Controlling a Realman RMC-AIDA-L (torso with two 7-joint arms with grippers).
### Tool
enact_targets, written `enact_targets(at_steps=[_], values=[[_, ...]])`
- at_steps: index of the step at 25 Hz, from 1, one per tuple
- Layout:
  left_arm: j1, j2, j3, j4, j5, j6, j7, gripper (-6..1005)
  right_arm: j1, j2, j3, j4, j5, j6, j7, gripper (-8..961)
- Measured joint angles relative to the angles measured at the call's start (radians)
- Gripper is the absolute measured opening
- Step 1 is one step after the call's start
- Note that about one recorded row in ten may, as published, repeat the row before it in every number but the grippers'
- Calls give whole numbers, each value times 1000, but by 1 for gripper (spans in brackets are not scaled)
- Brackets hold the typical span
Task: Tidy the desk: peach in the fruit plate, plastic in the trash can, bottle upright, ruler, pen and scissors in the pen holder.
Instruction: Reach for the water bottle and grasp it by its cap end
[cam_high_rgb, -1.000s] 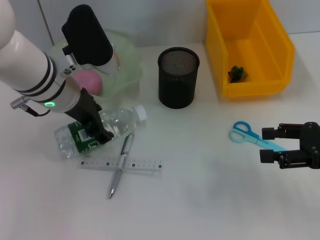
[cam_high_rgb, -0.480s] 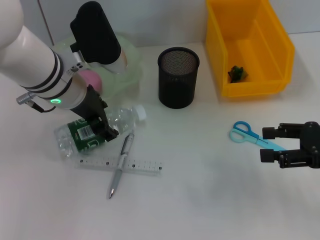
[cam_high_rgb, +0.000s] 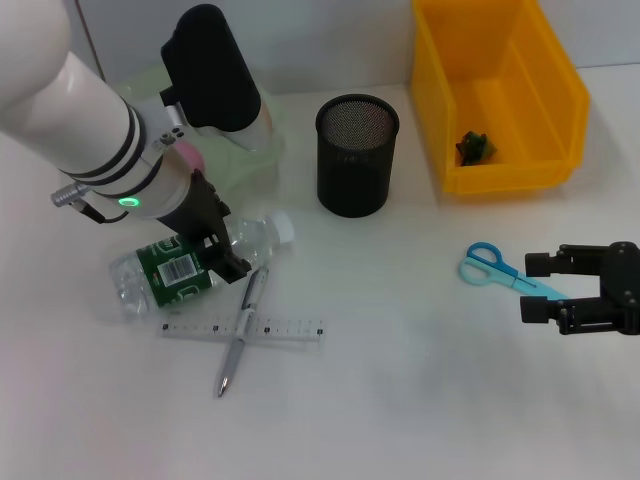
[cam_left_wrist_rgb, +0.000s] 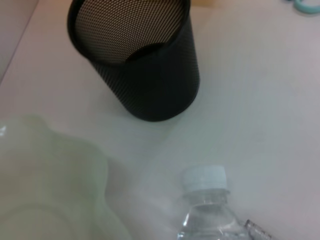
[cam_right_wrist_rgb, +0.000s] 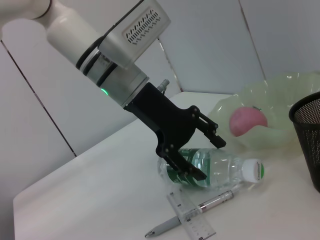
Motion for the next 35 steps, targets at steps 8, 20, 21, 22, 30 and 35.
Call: enact_targets(at_steps=[8, 20, 21, 22, 30, 35], values=[[-15, 0, 23, -27, -24, -26, 0, 784, 6, 0, 0, 4, 0, 6, 0, 801], [-31, 0, 63, -71, -82, -95, 5, 785, 21, 2, -1, 6, 0, 11, 0, 801], [-33, 0, 64, -80, -89, -102, 7, 785, 24, 4, -3, 7, 0, 15, 0, 801], [-34, 0, 64, -85, -92, -108, 8, 785, 25, 4, -5, 7, 0, 17, 0, 801], [-36, 0, 67, -132, -99, -164, 12, 784, 35, 8, -7, 9, 0, 23, 0, 801], [-36, 0, 67, -141, -103, -185, 13, 785, 38, 10, -8, 9, 0, 24, 0, 801]])
